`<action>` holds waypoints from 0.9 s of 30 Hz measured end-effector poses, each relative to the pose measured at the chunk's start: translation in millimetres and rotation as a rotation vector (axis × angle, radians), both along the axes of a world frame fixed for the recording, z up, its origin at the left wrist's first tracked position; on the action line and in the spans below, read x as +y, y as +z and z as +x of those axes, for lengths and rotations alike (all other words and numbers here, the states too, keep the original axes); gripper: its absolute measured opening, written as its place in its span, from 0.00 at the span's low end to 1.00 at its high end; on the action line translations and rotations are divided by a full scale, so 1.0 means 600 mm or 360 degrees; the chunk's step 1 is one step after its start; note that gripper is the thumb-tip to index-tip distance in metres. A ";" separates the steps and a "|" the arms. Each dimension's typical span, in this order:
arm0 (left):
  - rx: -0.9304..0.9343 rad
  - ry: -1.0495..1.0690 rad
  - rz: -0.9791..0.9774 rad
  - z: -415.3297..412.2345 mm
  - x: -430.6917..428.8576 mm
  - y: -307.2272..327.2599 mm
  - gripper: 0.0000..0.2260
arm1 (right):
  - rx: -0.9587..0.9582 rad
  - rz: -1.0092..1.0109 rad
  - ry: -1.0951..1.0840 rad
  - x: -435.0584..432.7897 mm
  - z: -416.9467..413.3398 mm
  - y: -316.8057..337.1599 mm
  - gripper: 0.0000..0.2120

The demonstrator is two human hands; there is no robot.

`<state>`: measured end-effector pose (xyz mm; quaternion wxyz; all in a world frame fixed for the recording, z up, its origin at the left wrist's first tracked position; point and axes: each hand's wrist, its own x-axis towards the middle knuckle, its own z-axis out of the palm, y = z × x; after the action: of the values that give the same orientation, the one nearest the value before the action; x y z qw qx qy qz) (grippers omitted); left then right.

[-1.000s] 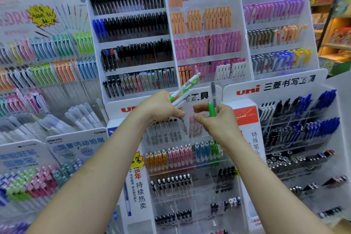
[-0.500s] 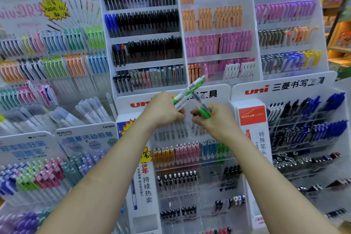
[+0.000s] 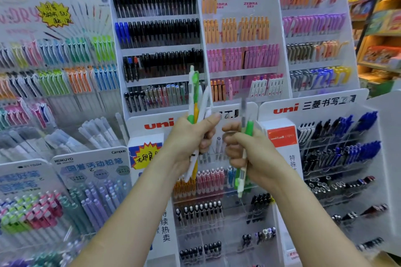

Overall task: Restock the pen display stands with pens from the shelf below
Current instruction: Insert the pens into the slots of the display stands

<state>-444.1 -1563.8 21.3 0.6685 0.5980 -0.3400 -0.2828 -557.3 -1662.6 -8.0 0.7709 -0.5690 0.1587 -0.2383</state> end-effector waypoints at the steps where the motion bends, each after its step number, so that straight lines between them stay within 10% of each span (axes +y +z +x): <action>1: -0.0016 0.0003 -0.0027 -0.009 0.000 -0.003 0.13 | -0.0001 0.0115 0.0162 0.004 -0.007 0.002 0.10; 14: -0.0140 0.0153 -0.0162 -0.032 -0.005 0.000 0.05 | 0.0029 0.0294 0.0609 0.007 -0.055 -0.006 0.13; 21: -0.0039 0.0484 -0.0362 0.005 0.010 0.002 0.02 | -0.0062 -0.0451 -0.0294 0.001 -0.108 -0.009 0.10; 27: 0.0211 0.0542 -0.0371 -0.004 0.002 -0.009 0.02 | 0.0045 -0.1019 -0.0410 0.007 -0.101 -0.003 0.12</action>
<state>-446.2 -1562.7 15.8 0.7921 0.5455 -0.2198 -0.1631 -617.7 -1658.3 -10.0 0.5147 -0.7605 0.1570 -0.3634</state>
